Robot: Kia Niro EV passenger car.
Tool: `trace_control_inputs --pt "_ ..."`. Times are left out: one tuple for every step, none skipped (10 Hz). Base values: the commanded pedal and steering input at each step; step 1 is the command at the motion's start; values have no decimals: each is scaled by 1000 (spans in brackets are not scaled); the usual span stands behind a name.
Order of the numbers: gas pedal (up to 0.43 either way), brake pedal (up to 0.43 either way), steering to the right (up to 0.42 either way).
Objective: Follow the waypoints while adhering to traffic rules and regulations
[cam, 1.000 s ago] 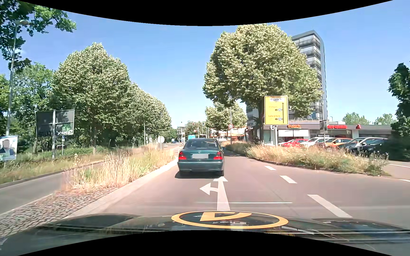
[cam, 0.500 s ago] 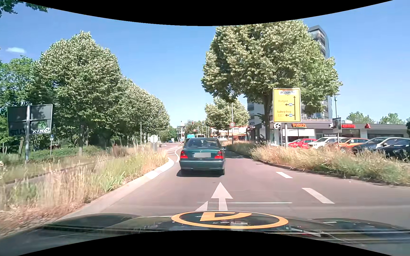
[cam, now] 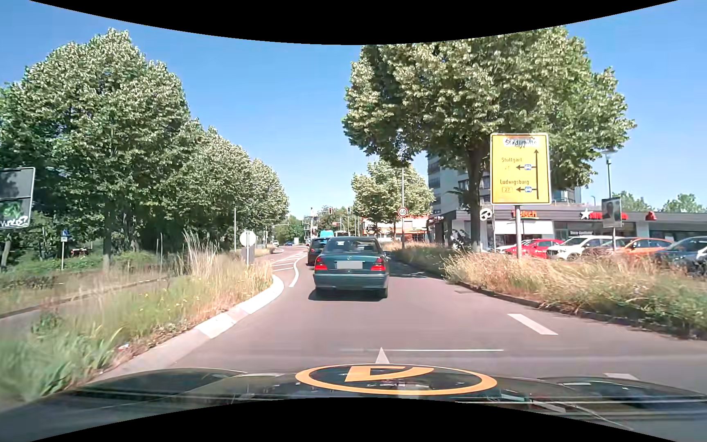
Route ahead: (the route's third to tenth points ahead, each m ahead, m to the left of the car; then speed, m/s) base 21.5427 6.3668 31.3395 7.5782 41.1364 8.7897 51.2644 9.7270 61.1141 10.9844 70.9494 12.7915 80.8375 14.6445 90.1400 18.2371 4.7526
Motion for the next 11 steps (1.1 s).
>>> trace_control_inputs --pt "220 0 -2" --pt "240 0 -2" --pt "240 0 -2" --pt "240 0 -2" --pt "240 0 -2" --pt "240 0 -2" --pt "240 0 -2" --pt "268 0 -4" --pt "287 0 -4" --pt "311 0 -4" --pt "311 0 -4"
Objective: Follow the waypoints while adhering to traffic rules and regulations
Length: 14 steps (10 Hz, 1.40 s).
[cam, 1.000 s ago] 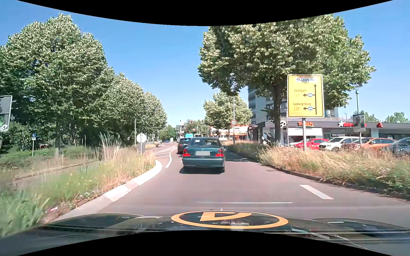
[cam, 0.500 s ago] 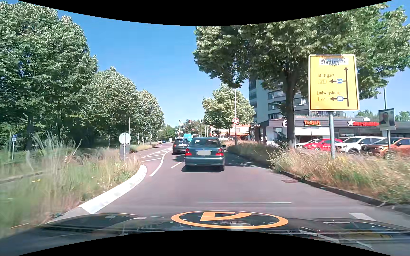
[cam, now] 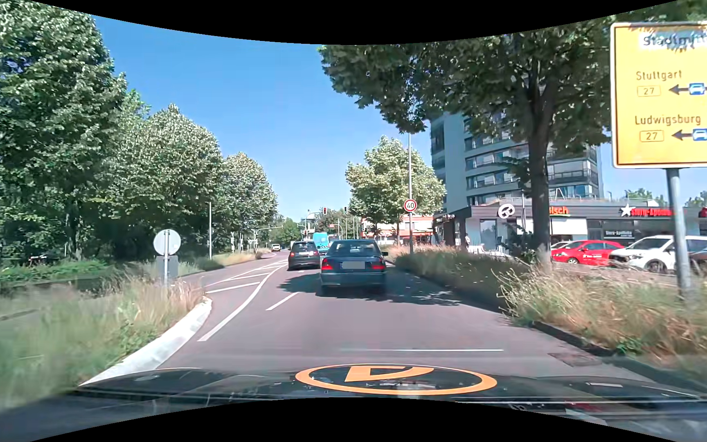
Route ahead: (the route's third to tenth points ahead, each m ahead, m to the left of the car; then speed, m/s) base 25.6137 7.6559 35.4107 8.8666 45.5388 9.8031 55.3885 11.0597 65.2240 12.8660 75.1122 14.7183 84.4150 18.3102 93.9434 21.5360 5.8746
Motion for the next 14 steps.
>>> trace_control_inputs --pt "311 0 -4" --pt "299 0 -4" --pt "287 0 -4" --pt "248 0 -5" --pt "240 0 -5" --pt "228 0 -6" --pt "228 0 -8" --pt "228 0 -13" --pt "240 0 -17" --pt "248 0 -18" --pt "260 0 -18" --pt "268 0 -19" --pt "280 0 -20" --pt "280 0 -23"
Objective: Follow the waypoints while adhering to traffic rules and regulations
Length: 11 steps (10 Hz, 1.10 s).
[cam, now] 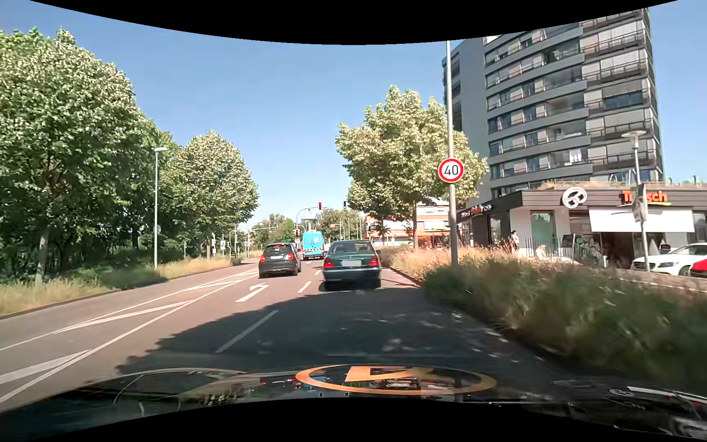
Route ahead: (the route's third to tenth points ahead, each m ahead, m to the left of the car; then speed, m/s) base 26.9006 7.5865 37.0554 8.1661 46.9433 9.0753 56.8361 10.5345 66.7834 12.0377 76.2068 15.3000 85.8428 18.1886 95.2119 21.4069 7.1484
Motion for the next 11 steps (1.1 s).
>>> trace_control_inputs --pt "280 0 -23" --pt "280 0 -23" --pt "280 0 -24" --pt "280 0 -27" --pt "268 0 -28" --pt "268 0 -28" --pt "268 0 -28" --pt "268 0 -27" --pt "280 0 -28" --pt "280 0 -28" --pt "280 0 -28"
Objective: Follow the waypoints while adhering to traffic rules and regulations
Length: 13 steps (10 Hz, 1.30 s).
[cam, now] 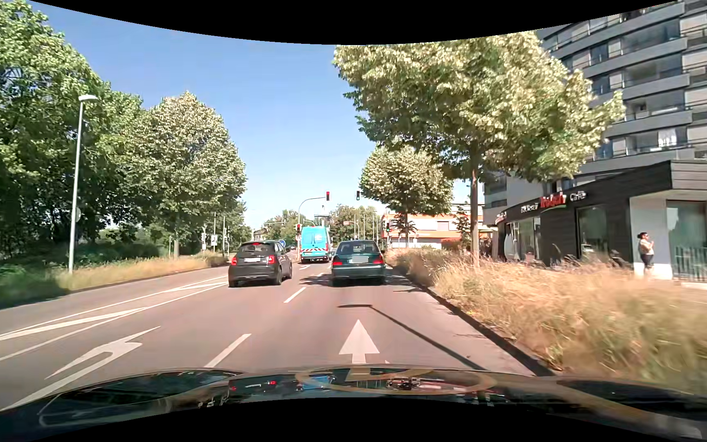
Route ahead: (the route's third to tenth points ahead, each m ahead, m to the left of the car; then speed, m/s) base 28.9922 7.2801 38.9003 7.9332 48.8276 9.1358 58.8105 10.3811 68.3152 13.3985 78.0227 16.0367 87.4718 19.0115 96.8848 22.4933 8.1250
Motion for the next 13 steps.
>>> trace_control_inputs --pt "280 0 -28" --pt "248 0 -28" --pt "228 0 -27" --pt "220 0 -25" --pt "220 0 -21" --pt "189 0 -18" --pt "177 0 -16" --pt "177 0 -14" --pt "177 0 -13" --pt "177 0 -11" --pt "197 0 -10" --pt "248 0 -9" --pt "248 0 -7"
